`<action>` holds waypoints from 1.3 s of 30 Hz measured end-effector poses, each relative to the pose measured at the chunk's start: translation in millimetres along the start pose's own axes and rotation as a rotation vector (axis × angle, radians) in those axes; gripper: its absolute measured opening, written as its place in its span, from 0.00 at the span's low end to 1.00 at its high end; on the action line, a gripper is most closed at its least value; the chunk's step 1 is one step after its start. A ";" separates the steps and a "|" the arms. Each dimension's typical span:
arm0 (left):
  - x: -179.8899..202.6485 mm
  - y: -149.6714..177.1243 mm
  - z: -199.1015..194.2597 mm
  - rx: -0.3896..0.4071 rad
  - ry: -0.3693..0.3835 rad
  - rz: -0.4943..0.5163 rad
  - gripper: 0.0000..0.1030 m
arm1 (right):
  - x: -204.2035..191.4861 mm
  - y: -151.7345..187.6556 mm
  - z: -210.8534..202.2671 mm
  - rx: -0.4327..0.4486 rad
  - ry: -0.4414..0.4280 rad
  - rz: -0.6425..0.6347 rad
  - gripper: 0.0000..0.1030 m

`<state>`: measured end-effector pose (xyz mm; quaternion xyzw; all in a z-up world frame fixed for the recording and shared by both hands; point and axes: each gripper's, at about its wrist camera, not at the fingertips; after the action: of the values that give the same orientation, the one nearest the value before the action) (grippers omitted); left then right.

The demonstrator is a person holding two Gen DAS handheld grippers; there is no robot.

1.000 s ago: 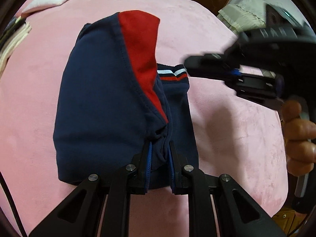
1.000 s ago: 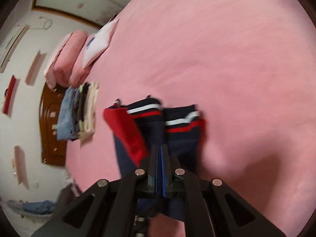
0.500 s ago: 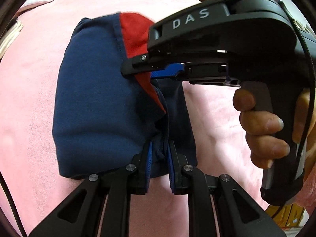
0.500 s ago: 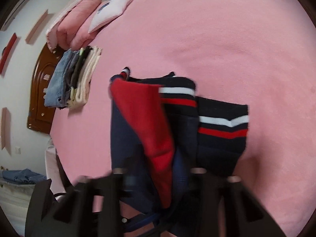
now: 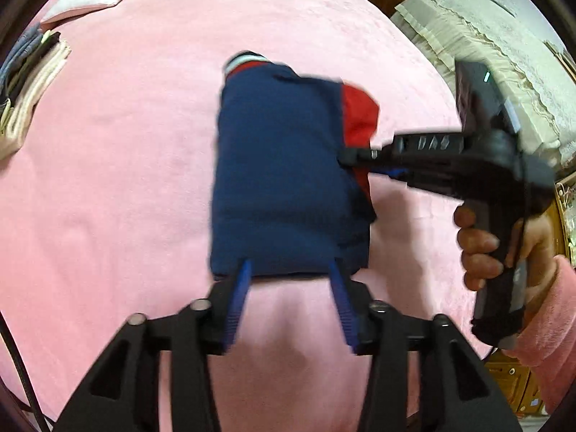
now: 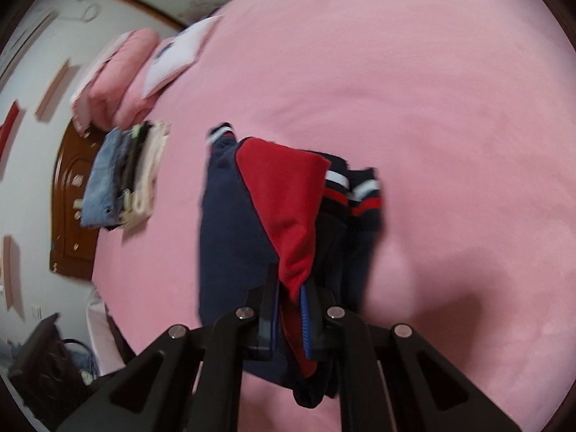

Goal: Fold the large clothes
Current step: 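Fold the remaining side over and press the bundle flat with both grippers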

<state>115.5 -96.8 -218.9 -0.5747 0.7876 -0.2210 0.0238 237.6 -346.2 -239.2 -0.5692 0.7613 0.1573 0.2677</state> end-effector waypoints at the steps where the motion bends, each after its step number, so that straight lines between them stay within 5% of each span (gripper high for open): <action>1: -5.2 -1.3 1.0 0.002 -0.012 -0.004 0.49 | 4.5 -1.0 3.9 -0.002 -0.003 0.012 0.10; 3: -14.1 -7.9 -2.0 0.001 -0.045 -0.019 0.61 | 8.2 -2.7 14.9 0.001 0.018 -0.005 0.16; 8: -13.5 -33.1 6.9 -0.010 -0.162 -0.019 0.69 | 4.9 -3.4 7.4 0.037 0.052 -0.021 0.26; 12: -22.1 -56.3 24.9 -0.044 -0.214 -0.008 0.72 | -3.8 5.1 -31.1 0.185 0.052 -0.059 0.26; 16: -36.5 -72.0 39.5 -0.043 -0.185 -0.065 0.72 | -25.7 9.2 -50.0 0.247 -0.080 -0.169 0.26; 21: -41.6 -59.9 67.2 -0.108 -0.034 -0.154 0.69 | -48.1 -6.0 -16.5 0.164 -0.180 -0.190 0.25; 22: -41.5 -57.5 73.1 -0.123 -0.024 -0.155 0.69 | -50.2 -12.2 -2.2 0.141 -0.189 -0.179 0.19; 27: -39.7 -43.2 91.3 -0.136 0.007 -0.151 0.68 | -41.8 -33.6 56.3 0.030 -0.068 -0.080 0.00; 32: -48.8 -41.0 103.5 -0.162 0.089 -0.185 0.68 | -20.6 -34.4 39.8 0.199 0.093 -0.016 0.00; 36: -41.8 -50.5 95.0 -0.172 0.036 -0.117 0.67 | -23.7 -25.1 20.0 0.274 0.220 -0.034 0.00; 39: -39.8 -59.5 75.5 -0.128 0.003 -0.075 0.67 | -19.4 -11.9 -14.8 0.332 0.104 0.016 0.00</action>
<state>204.2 -98.9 -273.2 -0.6037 0.7782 -0.1715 -0.0225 249.6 -342.6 -215.1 -0.5184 0.7942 0.0020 0.3170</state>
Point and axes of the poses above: each gripper's, at about its wrist camera, not at the fingertips, and z roughly the way its jaws point, x to its right, y to its underside, and after that the axes turned 11 degrees about z, right-handed
